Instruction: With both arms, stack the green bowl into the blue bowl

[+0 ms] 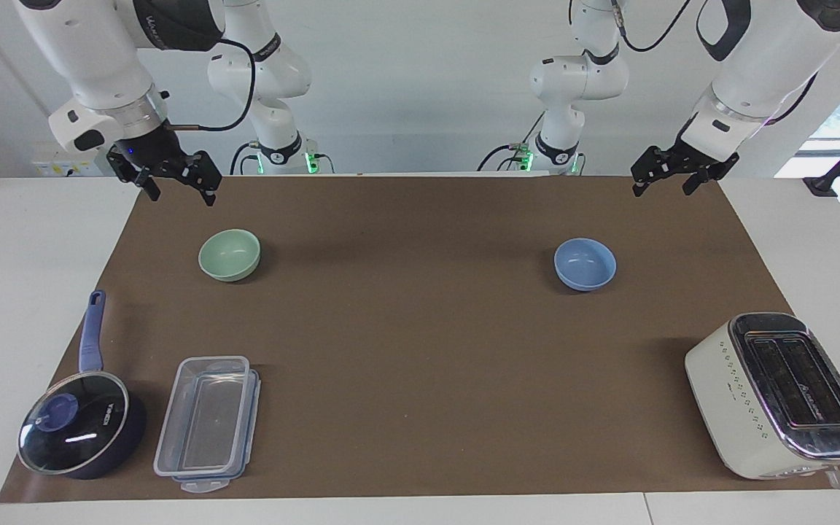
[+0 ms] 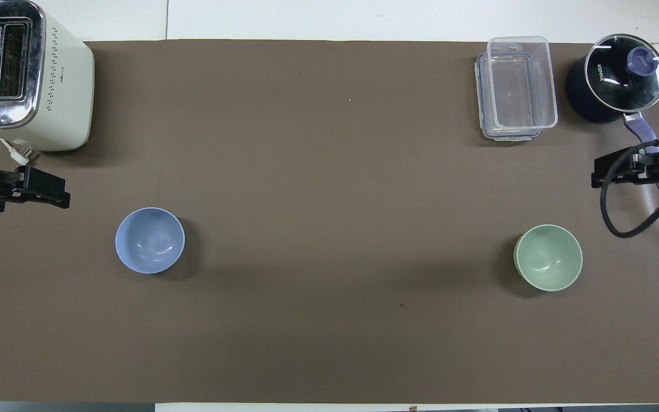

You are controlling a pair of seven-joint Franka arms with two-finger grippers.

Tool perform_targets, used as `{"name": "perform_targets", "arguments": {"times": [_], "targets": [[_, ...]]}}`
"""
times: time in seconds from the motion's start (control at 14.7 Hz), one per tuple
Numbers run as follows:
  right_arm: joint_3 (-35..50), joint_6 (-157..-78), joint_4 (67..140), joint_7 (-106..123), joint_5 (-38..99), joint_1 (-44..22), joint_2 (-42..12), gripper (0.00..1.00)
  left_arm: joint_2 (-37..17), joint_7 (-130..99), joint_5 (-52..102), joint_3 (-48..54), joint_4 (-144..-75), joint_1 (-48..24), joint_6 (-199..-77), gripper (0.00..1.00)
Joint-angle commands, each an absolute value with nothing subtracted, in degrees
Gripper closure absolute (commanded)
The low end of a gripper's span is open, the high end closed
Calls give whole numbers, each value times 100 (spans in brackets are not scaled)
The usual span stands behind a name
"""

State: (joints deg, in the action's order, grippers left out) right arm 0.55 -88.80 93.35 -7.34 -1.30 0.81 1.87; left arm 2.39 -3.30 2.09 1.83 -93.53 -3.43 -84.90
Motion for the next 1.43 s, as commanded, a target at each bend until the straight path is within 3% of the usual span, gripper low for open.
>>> {"name": "perform_targets", "arguments": {"times": [0.0,1.02,1.22,1.36], "targets": [[70,-8930,9501,-677,-193,105,325,0,378,-325,97,193,-9510,-369,-8648,0],[53,-8868,9580,-537,-176,184,360,0,553,-343,105,176,-9606,-290,-8552,0],[35,-9130,10131,-168,-176,351,614,0,737,-308,105,167,-10166,-290,-8980,0],[26,-9795,11121,260,-176,762,1043,0,983,-299,105,167,-10973,-290,-9673,0]]}}
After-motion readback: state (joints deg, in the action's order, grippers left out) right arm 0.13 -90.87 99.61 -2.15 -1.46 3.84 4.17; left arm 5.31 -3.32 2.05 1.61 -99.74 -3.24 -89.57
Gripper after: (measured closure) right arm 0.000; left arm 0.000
